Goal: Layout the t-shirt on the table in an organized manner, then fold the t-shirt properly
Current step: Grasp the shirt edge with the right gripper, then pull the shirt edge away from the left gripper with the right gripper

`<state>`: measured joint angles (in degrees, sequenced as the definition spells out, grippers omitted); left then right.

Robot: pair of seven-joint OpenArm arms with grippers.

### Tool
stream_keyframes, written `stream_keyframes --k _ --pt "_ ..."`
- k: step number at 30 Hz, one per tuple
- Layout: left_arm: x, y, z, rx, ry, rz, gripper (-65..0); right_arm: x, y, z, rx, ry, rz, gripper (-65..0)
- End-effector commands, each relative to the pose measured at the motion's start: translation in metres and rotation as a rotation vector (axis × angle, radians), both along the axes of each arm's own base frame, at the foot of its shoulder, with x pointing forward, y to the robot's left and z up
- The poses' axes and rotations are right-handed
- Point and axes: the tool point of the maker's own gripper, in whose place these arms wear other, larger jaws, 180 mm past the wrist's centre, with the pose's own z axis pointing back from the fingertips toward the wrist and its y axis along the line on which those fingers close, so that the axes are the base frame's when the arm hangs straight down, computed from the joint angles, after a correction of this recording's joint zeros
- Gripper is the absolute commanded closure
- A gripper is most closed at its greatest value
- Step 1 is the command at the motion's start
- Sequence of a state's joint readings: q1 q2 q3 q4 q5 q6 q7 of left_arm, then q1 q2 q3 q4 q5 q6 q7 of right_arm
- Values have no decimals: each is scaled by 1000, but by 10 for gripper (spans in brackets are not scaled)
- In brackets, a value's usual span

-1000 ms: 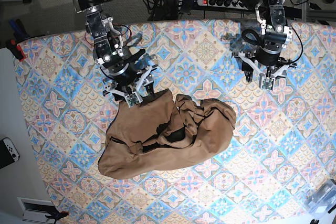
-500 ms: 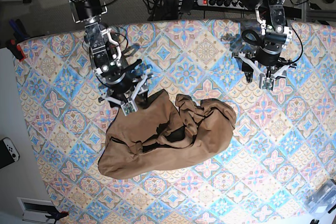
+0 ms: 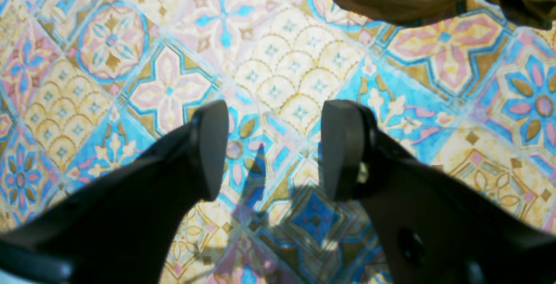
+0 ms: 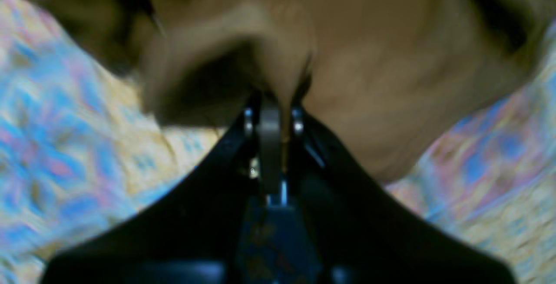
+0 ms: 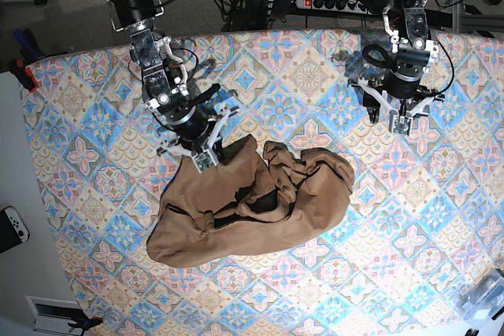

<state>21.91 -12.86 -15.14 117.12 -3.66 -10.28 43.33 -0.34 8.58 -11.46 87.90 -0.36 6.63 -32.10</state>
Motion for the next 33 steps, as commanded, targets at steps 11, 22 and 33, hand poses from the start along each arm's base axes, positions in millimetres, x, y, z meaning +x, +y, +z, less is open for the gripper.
stream_keyframes --k 11,22,33 --pt "7 -15 6 -10 -30 -47 -313 -32 -74 70 -2 -130 -193 0" --pt "39 -83 24 -60 -105 -226 -313 -76 -164 46 -17 -47 -515 0" --pt "40 -89 21 -60 -98 -244 -313 -104 -237 52 78 -67 -807 0"
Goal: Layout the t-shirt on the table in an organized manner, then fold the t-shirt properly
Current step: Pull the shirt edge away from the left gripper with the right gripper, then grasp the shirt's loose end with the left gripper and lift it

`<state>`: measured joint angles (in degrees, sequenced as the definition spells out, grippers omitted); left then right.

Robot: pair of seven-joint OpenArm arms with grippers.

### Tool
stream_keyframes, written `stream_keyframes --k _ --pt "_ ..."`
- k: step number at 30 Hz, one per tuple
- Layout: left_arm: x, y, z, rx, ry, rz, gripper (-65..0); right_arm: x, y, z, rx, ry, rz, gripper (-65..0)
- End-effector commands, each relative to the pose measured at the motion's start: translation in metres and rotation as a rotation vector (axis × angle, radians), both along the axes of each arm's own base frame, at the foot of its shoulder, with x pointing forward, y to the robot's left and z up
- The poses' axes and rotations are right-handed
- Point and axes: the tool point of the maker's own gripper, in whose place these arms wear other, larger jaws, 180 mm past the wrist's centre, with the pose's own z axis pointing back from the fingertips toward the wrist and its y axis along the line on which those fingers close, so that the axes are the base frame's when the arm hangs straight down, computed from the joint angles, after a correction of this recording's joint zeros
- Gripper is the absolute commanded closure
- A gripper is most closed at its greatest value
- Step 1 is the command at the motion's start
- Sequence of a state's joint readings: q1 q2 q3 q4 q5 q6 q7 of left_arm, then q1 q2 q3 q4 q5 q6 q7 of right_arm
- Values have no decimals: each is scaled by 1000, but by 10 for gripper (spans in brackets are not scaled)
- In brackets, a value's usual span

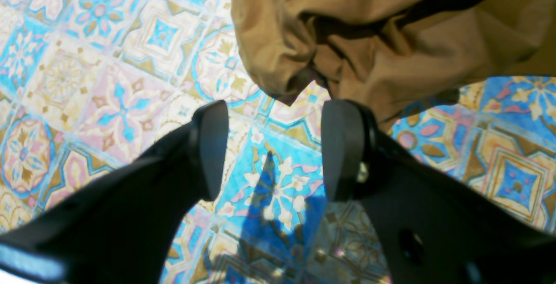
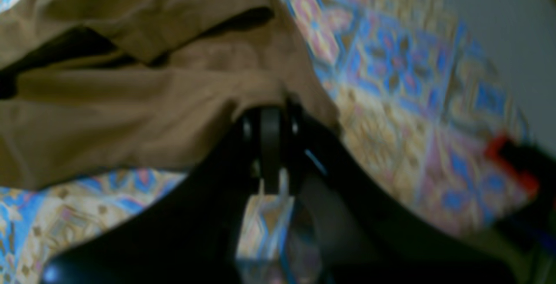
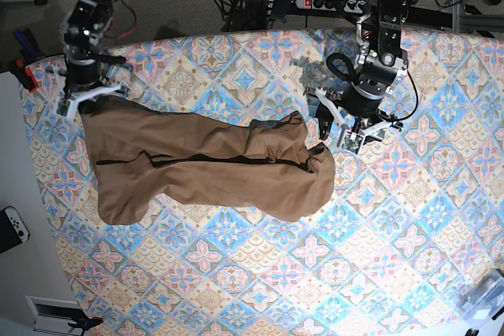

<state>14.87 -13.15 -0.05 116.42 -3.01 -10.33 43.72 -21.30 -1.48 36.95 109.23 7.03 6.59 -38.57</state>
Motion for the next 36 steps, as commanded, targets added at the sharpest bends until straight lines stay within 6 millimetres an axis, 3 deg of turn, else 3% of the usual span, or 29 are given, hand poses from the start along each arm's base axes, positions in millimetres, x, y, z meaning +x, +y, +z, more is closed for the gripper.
stream_keyframes --k 1,10,14,17,23,26,31,36 --pt "10 0 10 -2 -46 -3 -313 9 -1 15 -7 -67 9 0" --pt "54 15 -20 16 18 34 -319 14 8 15 24 -79 28 0" --pt "66 0 -31 48 50 -49 -322 13 8 14 24 -78 28 0" --pt "70 -10 -48 62 97 -89 -364 13 8 14 24 -76 28 0" --pt "93 -6 -71 89 169 -87 -384 12 8 14 25 -75 28 0" --pt "106 -3 -66 91 161 -77 -300 12 8 14 25 -75 28 0" --pt "137 -4 -32 82 68 -73 0 12 8 14 25 -75 28 0" --pt "166 -14 5 63 -58 -90 0 13 8 14 24 -78 28 0"
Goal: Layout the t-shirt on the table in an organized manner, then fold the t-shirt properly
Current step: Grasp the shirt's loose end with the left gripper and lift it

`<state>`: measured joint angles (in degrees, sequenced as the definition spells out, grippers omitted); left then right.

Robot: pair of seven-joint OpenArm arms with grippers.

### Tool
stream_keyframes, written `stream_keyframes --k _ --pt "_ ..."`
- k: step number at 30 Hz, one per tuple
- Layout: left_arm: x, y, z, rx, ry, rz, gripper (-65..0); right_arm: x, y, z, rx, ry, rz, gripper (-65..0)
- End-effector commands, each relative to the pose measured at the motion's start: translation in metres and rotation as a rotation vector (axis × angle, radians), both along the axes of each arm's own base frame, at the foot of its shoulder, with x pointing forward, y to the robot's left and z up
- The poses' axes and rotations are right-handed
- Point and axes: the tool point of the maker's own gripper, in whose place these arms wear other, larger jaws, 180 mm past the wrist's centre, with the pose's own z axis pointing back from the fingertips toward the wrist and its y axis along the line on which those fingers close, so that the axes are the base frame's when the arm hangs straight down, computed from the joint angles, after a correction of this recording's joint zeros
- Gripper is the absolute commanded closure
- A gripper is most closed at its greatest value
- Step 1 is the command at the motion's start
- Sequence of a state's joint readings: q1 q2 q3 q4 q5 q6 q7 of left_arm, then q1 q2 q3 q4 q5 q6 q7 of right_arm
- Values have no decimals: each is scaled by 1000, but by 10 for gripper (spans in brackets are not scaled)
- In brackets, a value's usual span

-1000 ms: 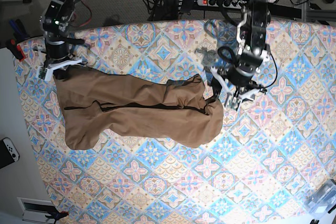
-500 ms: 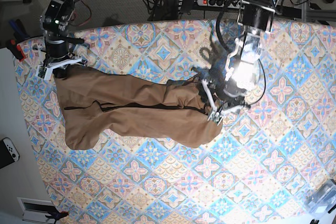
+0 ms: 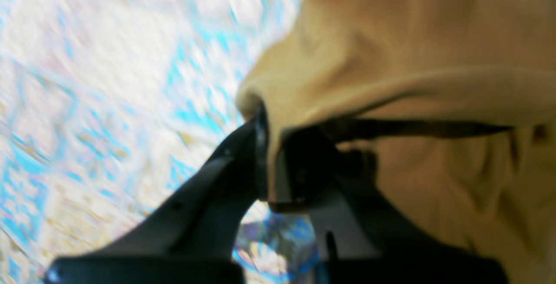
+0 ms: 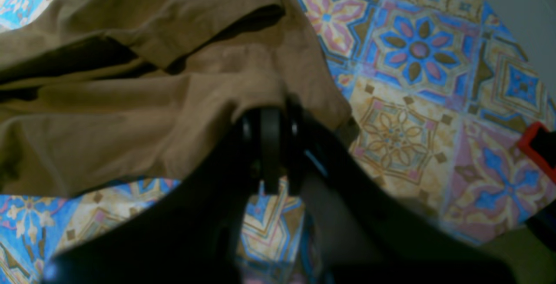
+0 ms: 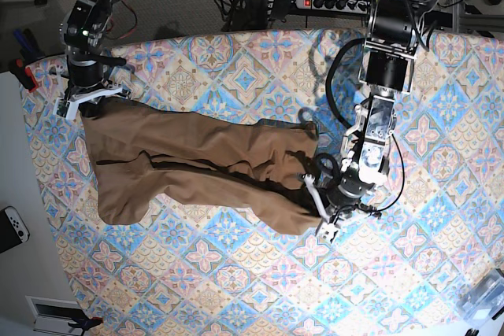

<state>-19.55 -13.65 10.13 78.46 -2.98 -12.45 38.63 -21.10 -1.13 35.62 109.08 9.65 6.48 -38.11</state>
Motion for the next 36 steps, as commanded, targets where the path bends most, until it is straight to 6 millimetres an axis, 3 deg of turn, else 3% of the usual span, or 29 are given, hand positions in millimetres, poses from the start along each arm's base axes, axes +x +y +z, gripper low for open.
stream_keyframes --k 1,5,7,10,13,15,17,20,23,26,28,32,36 --pt "19 -3 30 -11 -82 -7 0 6 -2 12 -16 -46 5 0" --pt "47 1 66 -9 -155 1 0 6 -2 12 -16 -46 5 0" --pt "74 6 88 -14 -205 11 0 5 -2 12 -18 -44 5 0" --pt "122 22 102 -47 -231 57 0 5 -2 11 -18 -43 5 0" --pt "159 25 100 -101 -186 106 0 5 -2 11 -18 -43 5 0" --pt "167 18 93 -132 -160 122 -150 5 -1 11 -17 -43 7 0" --pt "165 13 81 -148 -152 120 -317 5 -1 11 -15 -41 6 0" --pt "153 9 60 -125 -150 92 -443 5 -1 11 -15 -41 6 0" --pt "137 -1 45 -92 -181 48 -462 5 -1 11 -17 -41 7 0" --pt "119 3 47 -64 -249 20 -460 5 -1 11 -17 -41 7 0" --pt "105 1 63 -54 -296 2 -461 5 -1 11 -17 -41 7 0" --pt "66 -3 77 -8 -320 -27 -465 5 -1 11 -16 -40 7 0" --pt "30 -3 50 7 -250 -23 -465 10 14 8 0 -38 46 0"
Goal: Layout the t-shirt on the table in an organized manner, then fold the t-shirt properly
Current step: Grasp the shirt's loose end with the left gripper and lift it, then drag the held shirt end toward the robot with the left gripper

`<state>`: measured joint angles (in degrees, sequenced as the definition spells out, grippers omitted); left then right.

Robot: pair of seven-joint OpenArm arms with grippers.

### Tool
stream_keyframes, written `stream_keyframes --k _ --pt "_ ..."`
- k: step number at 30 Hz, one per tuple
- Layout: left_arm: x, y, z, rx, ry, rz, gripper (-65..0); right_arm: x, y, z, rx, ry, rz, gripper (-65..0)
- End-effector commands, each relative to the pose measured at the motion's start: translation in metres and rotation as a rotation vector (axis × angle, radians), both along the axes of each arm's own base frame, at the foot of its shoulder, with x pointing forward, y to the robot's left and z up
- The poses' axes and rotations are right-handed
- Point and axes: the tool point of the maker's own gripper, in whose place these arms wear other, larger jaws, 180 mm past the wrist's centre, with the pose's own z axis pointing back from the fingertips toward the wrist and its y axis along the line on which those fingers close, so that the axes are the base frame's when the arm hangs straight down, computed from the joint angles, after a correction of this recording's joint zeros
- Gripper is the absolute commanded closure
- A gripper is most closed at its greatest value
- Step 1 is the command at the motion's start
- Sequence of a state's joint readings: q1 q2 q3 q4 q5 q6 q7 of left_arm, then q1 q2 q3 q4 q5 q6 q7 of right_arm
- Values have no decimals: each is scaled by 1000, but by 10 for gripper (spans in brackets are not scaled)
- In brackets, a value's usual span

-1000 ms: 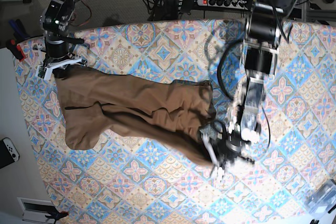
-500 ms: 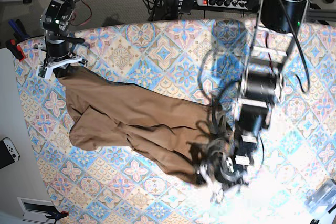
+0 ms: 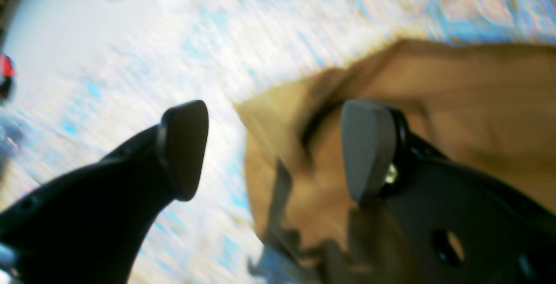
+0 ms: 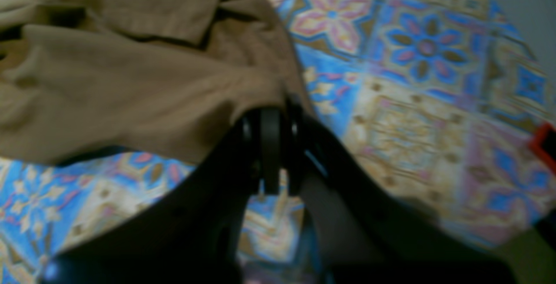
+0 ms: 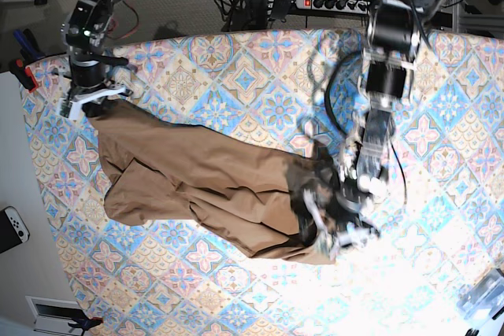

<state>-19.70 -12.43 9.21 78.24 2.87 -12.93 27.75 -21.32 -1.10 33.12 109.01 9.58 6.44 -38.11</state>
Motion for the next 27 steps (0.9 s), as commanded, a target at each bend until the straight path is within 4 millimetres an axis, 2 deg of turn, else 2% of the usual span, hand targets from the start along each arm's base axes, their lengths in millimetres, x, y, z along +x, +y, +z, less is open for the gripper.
stream_keyframes --k 1,3,8,10,13,19,20,22,26,27 --pt "1 16 10 5 -25 37 -465 7 4 11 -8 -44 19 0" --pt "-20 26 -14 3 40 69 -465 9 10 10 -3 -44 35 0" --pt "-58 43 -57 -6 146 118 -465 9 10 10 -3 -44 36 0" --pt "-70 48 -68 -7 173 132 -465 9 10 10 -3 -44 36 0" --pt "-82 44 -79 -6 202 118 -463 10 10 10 -3 -45 36 0" --pt "-87 28 -86 -23 226 76 -456 10 11 10 -2 -45 38 0" --pt "-88 25 -90 -29 238 76 -440 10 11 10 -2 -45 38 0" --pt "-90 20 -95 -28 255 55 -360 10 11 10 -2 -45 38 0" --pt "-87 18 -91 -41 250 40 -34 10 11 10 -2 -45 38 0" --pt "-86 17 -89 -43 245 39 0 10 11 10 -2 -45 38 0"
